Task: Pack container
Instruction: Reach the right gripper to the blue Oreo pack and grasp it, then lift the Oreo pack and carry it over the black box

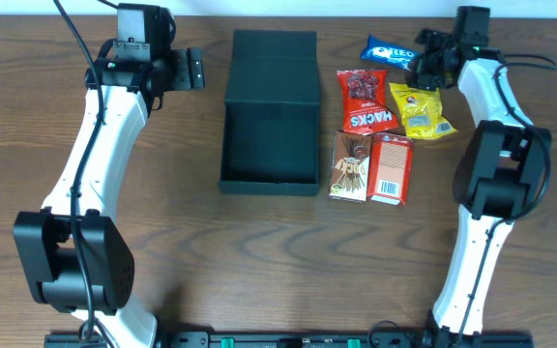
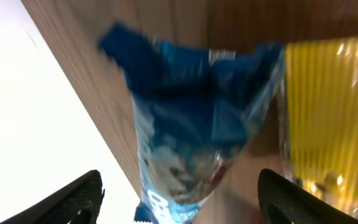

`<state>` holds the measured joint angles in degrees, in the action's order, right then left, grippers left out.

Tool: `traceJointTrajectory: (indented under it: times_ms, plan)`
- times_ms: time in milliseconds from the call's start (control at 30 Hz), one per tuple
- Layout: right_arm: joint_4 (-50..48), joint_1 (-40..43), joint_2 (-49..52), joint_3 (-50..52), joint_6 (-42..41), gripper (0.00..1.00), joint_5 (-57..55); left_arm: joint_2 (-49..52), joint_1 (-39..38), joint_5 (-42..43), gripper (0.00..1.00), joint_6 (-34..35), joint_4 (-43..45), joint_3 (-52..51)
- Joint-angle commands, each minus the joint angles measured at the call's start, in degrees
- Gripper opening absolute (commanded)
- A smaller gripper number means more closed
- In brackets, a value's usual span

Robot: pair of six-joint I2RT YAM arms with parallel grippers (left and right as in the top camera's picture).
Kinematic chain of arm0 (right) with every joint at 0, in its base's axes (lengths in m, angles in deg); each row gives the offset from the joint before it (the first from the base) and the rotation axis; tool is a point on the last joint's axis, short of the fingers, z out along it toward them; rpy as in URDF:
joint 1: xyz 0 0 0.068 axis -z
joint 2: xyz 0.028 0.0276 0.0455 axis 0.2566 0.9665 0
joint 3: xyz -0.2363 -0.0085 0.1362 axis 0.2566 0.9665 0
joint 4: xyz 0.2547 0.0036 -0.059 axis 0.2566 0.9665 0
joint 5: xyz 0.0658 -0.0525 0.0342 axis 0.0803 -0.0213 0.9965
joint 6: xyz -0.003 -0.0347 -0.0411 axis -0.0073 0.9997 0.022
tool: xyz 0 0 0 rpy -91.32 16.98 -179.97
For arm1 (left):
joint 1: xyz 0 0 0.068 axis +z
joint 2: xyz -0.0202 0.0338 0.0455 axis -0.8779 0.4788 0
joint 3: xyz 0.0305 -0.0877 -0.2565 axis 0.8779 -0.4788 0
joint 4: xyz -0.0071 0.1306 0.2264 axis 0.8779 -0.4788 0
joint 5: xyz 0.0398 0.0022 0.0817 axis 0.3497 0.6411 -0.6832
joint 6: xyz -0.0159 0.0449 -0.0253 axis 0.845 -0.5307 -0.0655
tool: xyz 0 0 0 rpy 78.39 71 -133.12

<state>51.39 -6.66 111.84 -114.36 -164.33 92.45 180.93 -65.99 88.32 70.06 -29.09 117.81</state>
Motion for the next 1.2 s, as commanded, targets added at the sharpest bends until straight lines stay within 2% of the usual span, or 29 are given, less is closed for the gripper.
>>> traceJointTrajectory:
  times_ms: [0,267,533,800,1000,1167]
  plan:
    - [0.1,1.3,1.7,-1.2,-1.0,0.79,2.7,0.1,0.1,-0.5,0.95,-0.3,-0.1,0.1]
    - [0.5,1.7,5.4,-1.2,-1.7,0.71,8.8,0.1,0.1,-0.5,0.95,-0.3,-0.3,0.1]
    - [0.9,2.7,5.4,-1.2,-0.4,0.50,8.6,0.1,0.1,-0.5,0.95,-0.3,-0.5,0.1]
    - [1.1,3.1,5.4,-2.6,5.2,0.41,9.1,0.1,0.1,-0.5,0.95,-0.3,-0.5,0.1]
    - [6.2,3.1,5.4,-9.2,10.9,0.38,8.1,0.1,0.1,-0.5,0.95,-0.3,-0.5,0.1]
    - [10.0,2.3,5.4,-19.4,16.6,0.36,8.2,0.1,0.1,-0.9,0.95,-0.3,-0.5,0.1]
